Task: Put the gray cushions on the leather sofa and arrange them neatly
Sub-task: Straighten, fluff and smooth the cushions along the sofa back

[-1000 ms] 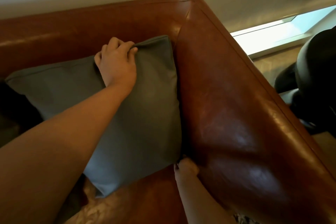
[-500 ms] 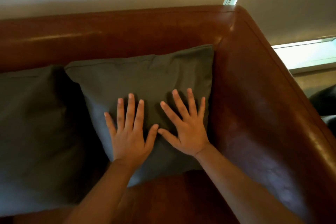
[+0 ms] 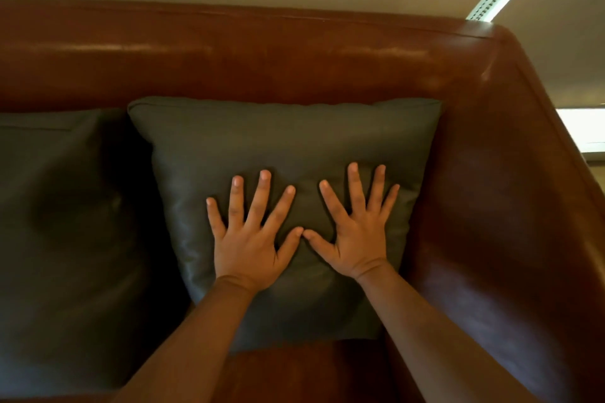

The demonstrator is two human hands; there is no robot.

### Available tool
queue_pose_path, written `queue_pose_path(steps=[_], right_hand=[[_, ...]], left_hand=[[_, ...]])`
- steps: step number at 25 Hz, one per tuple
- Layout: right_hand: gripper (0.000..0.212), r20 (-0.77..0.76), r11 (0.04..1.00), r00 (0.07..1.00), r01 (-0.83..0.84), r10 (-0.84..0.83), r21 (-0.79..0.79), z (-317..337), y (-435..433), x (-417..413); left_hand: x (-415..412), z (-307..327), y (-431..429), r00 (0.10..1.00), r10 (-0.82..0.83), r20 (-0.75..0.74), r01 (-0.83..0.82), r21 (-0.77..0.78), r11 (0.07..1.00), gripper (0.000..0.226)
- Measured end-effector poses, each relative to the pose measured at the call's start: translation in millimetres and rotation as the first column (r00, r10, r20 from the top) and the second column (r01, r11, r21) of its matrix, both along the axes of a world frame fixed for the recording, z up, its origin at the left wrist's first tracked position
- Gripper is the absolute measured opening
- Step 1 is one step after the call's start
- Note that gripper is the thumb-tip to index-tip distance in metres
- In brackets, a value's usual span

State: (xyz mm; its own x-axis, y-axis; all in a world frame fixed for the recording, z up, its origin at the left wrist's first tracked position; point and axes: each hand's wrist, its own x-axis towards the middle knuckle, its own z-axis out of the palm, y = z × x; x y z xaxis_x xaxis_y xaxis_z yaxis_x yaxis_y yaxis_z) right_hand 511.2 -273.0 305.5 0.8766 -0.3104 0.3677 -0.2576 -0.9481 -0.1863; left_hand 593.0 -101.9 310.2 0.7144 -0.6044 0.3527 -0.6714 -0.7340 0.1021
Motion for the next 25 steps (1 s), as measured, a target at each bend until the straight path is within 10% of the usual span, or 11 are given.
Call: queue_pose_path(steps=[12, 16, 19, 22, 25], right_hand=[[0.086, -0.033, 0.983, 0.996, 0.088, -0.083, 0.164, 19.2, 4.1, -22.6], [0.102, 0.002, 0.725, 0.941, 0.260, -0.339, 0.638, 27.1, -7.1, -43.8], [0.112, 0.014, 0.545, 0.870, 0.297, -0.494, 0.784, 37.8, -9.3, -38.6], [0.117, -0.064, 0.371, 0.809, 0.337, -0.585, 0.865, 48.5, -3.3, -32.4], [0.101, 0.065, 0.483, 0.854, 0.227, -0.516, 0.846, 53.3, -3.6, -44.1]], left_hand=[[-17.3, 18.1, 29.9, 0.960, 0.152, -0.237, -0.198, -0.183, 0.963, 0.078], [-15.6, 9.8, 75.3, 0.564, 0.117, -0.818, -0.639, -0.342, 0.689, 0.118], [-9.3, 6.9, 84.8, 0.322, 0.017, -0.947, -0.748, -0.244, 0.618, 0.125], [-15.5, 16.4, 80.0, 0.370, -0.016, -0.929, -0.734, -0.303, 0.609, 0.118], [-24.0, 19.1, 78.0, 0.428, -0.083, -0.900, -0.696, -0.387, 0.604, 0.113]])
